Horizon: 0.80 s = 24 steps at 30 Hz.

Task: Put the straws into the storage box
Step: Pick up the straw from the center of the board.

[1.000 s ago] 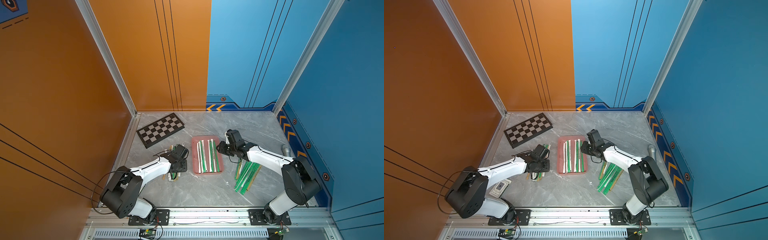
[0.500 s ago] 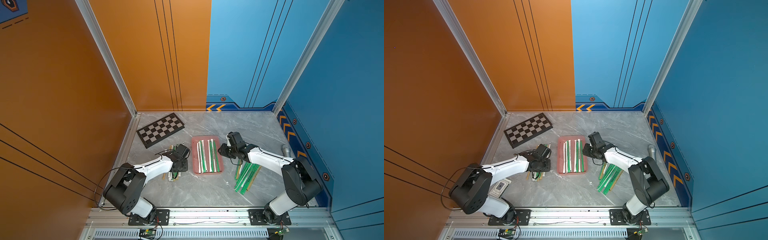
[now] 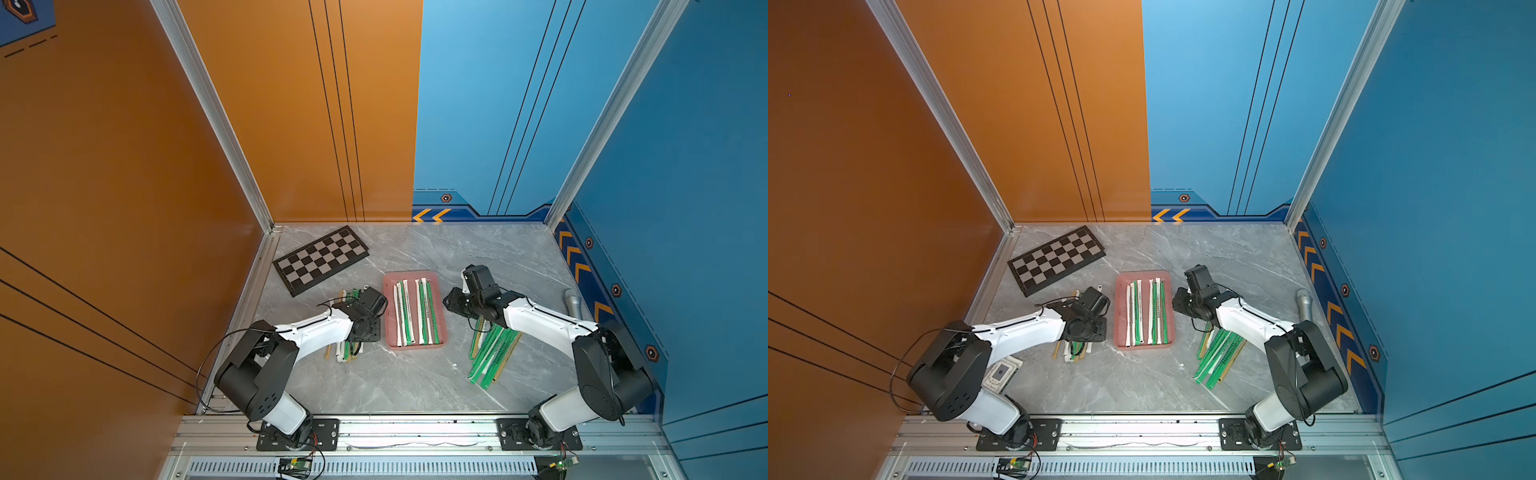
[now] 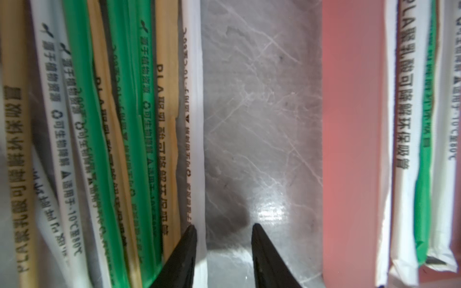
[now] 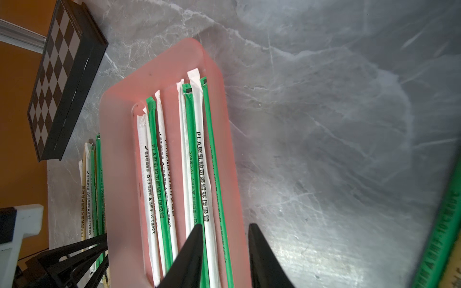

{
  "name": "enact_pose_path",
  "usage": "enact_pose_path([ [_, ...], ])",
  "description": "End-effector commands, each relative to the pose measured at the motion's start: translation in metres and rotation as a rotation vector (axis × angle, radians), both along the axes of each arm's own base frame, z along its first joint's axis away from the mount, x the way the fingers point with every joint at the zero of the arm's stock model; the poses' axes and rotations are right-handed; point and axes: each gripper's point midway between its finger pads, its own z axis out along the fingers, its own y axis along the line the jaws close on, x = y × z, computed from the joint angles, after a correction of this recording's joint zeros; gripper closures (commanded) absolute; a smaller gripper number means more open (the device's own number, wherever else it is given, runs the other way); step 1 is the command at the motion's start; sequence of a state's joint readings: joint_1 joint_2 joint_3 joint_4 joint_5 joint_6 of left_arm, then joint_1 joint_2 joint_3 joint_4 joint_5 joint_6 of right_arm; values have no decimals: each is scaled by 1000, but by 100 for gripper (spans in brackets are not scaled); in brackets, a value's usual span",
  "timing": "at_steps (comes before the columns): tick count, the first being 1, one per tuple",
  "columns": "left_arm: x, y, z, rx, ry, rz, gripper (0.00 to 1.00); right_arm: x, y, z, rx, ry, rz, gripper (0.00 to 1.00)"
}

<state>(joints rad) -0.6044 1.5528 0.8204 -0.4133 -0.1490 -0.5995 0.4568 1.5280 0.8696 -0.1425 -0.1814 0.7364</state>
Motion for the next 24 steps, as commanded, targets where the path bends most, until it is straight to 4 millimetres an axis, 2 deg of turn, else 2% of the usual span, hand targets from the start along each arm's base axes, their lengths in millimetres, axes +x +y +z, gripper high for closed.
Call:
enact_pose_path([
  [1, -5, 8, -3, 49, 24, 18, 61, -5, -12, 3, -22, -5, -13, 66],
  [11, -3, 4, 14, 89, -41, -10, 61, -8, -20, 3, -26, -5, -26, 66],
  [24, -6, 15, -10, 123, 42, 17, 61, -8, -26, 5, -22, -6, -37, 66],
])
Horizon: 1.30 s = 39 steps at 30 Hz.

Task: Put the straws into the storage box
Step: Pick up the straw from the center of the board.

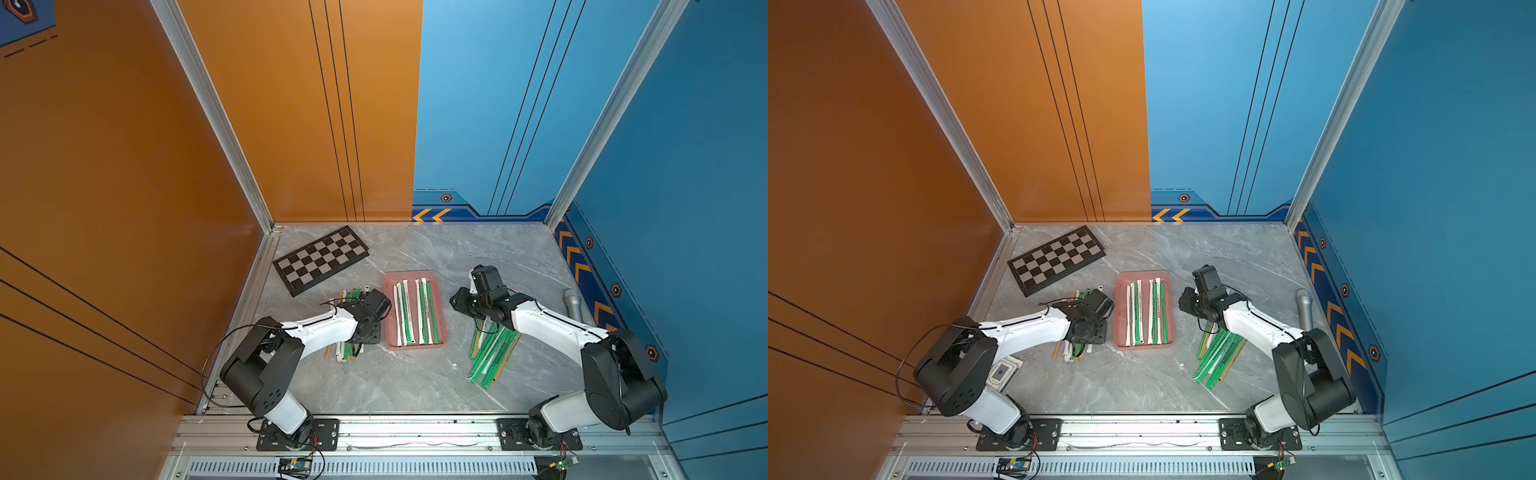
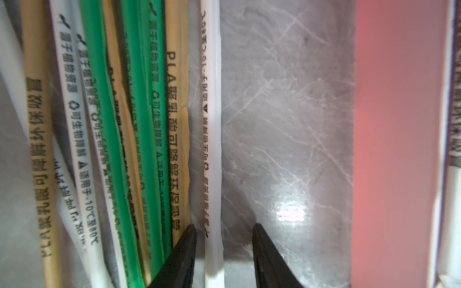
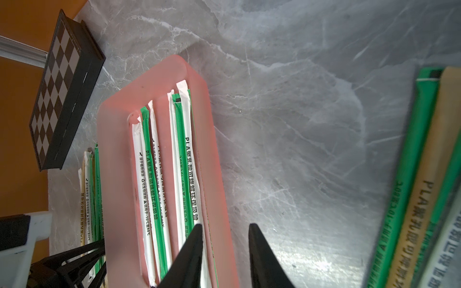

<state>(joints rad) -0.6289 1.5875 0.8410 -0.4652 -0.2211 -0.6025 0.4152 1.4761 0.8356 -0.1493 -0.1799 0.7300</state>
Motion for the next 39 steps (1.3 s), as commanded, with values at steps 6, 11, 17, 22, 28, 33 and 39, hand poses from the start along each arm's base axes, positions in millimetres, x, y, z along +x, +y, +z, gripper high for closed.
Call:
enact_pose_path([
  [6, -5, 4, -7, 24, 41, 6, 72, -7, -11, 0, -25, 9, -6, 66],
  [11, -3, 0, 1, 8, 19, 0, 88, -9, -19, -2, -37, 16, -19, 66],
  [17, 5, -12, 33, -64, -69, -6, 93, -17, -51, -16, -102, 59, -97, 66],
  [22, 13, -29, 67, -144, -147, -24, 95, -30, -85, -26, -227, 115, -158, 66],
  [28, 19, -65, 91, -301, -213, -63, 94, -41, -97, -40, -267, 179, -168, 66],
  [33, 21, -97, 85, -403, -183, -107, 94, -45, -96, -52, -273, 221, -156, 67],
  [39, 24, -116, 78, -446, -162, -129, 93, -48, -96, -58, -280, 244, -151, 71],
])
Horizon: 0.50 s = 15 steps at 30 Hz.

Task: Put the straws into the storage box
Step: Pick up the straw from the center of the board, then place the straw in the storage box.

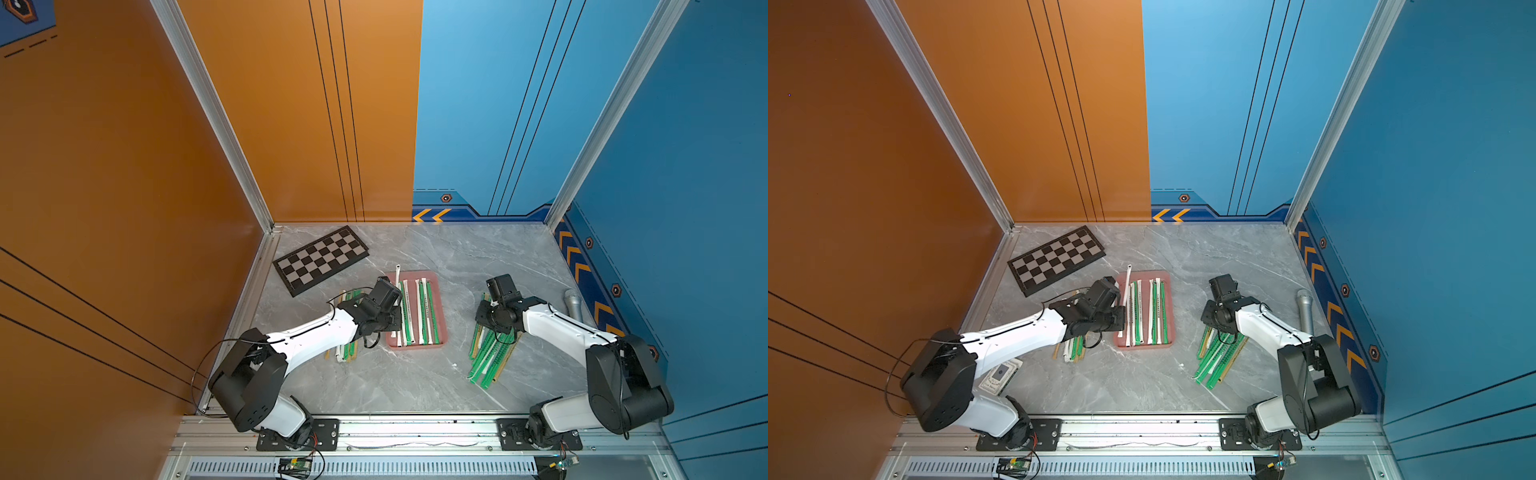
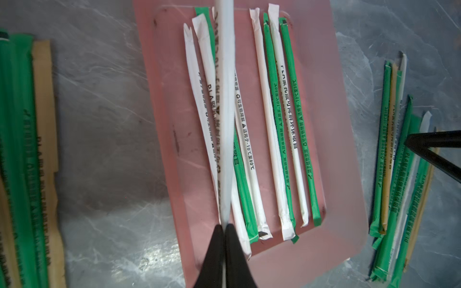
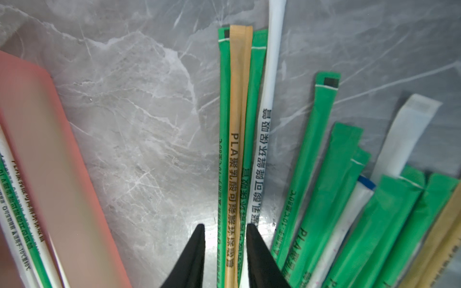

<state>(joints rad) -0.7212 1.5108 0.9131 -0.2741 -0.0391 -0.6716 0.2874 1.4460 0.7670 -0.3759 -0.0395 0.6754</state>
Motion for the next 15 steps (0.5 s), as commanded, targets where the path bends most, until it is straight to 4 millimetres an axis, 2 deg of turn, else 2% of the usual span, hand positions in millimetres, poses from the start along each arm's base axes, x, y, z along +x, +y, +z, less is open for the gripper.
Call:
enact_pose_path([
  [1, 7, -22, 11, -75, -10, -27, 93, -12, -8, -13, -43, 57, 7, 71],
  [15, 11, -23, -3, -51, 7, -20, 84, -14, -1, -24, -47, 97, 34, 75],
])
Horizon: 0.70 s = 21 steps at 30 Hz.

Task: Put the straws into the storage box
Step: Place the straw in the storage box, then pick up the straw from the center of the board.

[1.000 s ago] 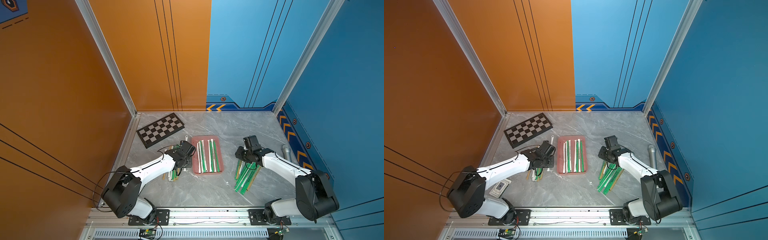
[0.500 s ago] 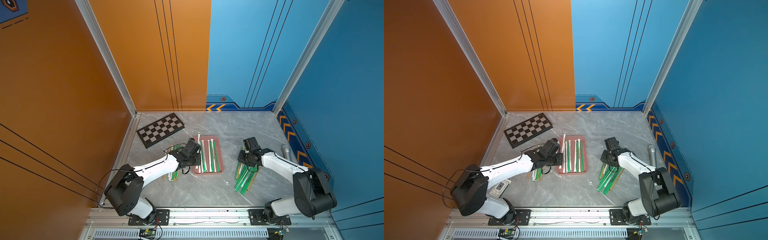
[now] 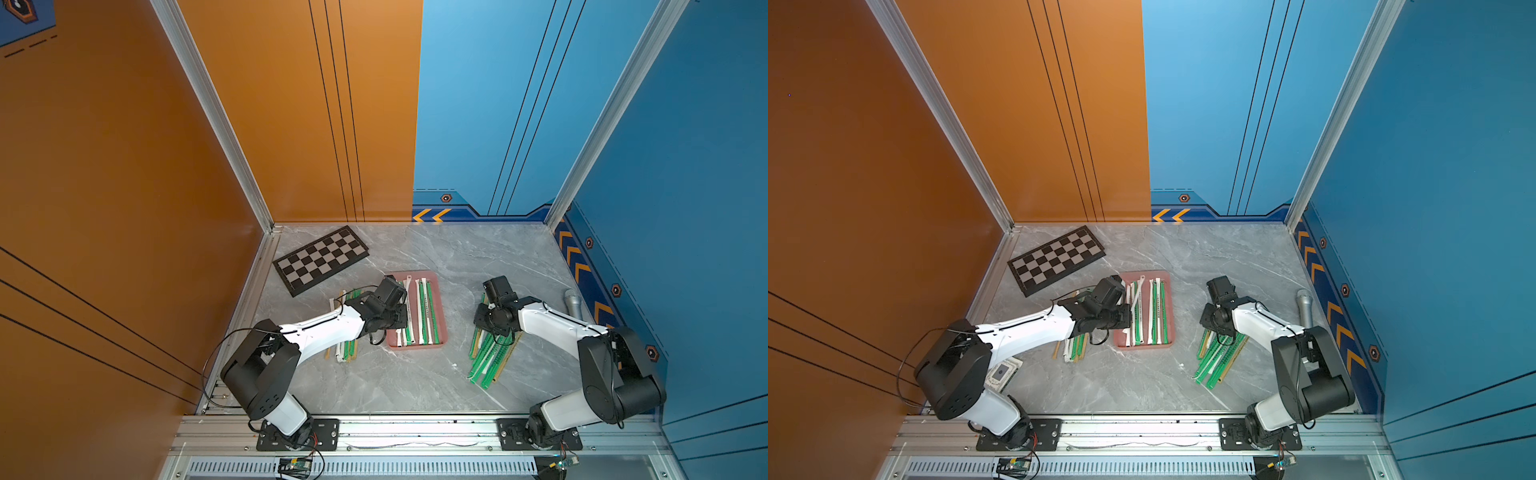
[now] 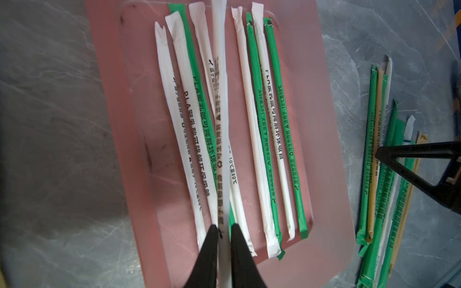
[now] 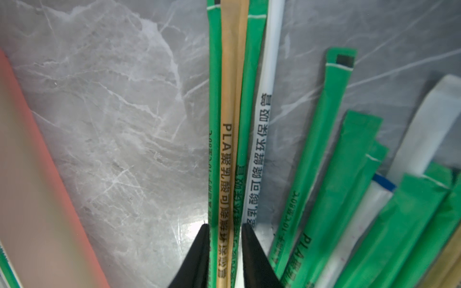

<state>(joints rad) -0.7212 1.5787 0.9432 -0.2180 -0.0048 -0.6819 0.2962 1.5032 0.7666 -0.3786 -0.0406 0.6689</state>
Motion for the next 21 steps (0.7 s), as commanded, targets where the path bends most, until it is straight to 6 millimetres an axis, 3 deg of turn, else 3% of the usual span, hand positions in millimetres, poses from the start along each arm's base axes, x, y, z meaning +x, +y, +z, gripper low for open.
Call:
enact_pose_path([
  [1, 1, -7, 3, -13, -4, -8, 83, -8, -1, -7, -28, 42, 23, 75],
  [5, 0, -3, 4, -5, -10, -3, 78, -9, 0, -9, -32, 51, 32, 75],
  [11, -3, 2, 5, 6, -16, 3, 71, -10, -1, -12, -46, 62, 32, 84],
  [21, -5, 13, 4, 23, -18, 21, 69, -9, -5, 0, -61, 33, 28, 94],
])
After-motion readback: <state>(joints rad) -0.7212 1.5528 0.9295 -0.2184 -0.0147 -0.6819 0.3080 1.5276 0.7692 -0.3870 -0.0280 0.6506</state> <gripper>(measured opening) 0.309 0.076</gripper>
